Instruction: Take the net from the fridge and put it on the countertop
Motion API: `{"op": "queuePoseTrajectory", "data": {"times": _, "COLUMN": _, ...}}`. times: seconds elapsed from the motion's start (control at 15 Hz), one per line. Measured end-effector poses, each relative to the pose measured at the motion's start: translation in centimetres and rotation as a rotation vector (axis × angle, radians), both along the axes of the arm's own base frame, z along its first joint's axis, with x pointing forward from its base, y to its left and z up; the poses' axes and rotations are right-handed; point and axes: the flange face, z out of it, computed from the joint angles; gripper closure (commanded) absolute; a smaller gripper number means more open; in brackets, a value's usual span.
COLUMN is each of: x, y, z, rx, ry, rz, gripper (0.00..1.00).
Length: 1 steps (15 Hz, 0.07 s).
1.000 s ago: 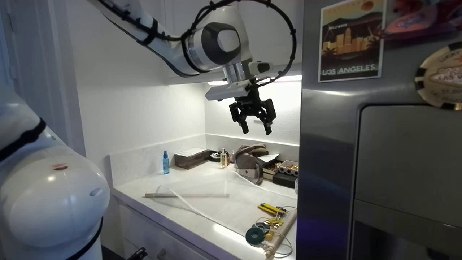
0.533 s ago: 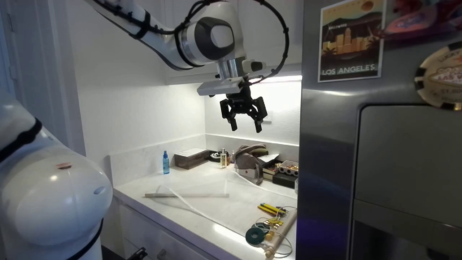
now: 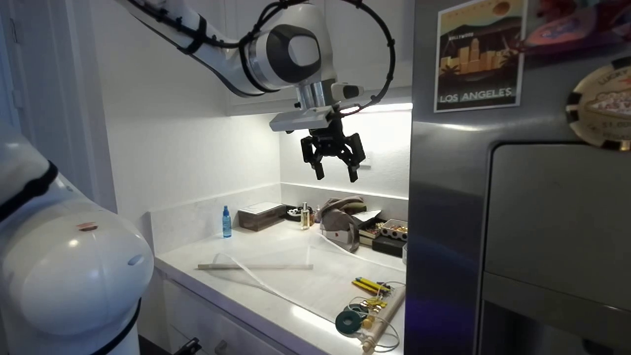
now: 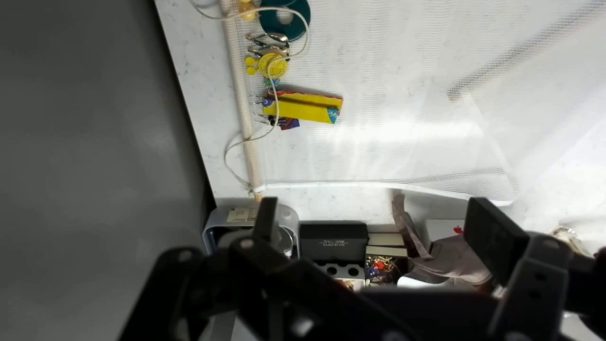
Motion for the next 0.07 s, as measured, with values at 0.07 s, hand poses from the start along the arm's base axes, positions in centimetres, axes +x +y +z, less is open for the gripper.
{"op": "queuePoseTrajectory", "data": {"times": 0.07, "x": 0.00, "y": 0.00, "z": 0.00, "rx": 0.000, "ry": 0.000, "rz": 0.000, "gripper": 0.00}}
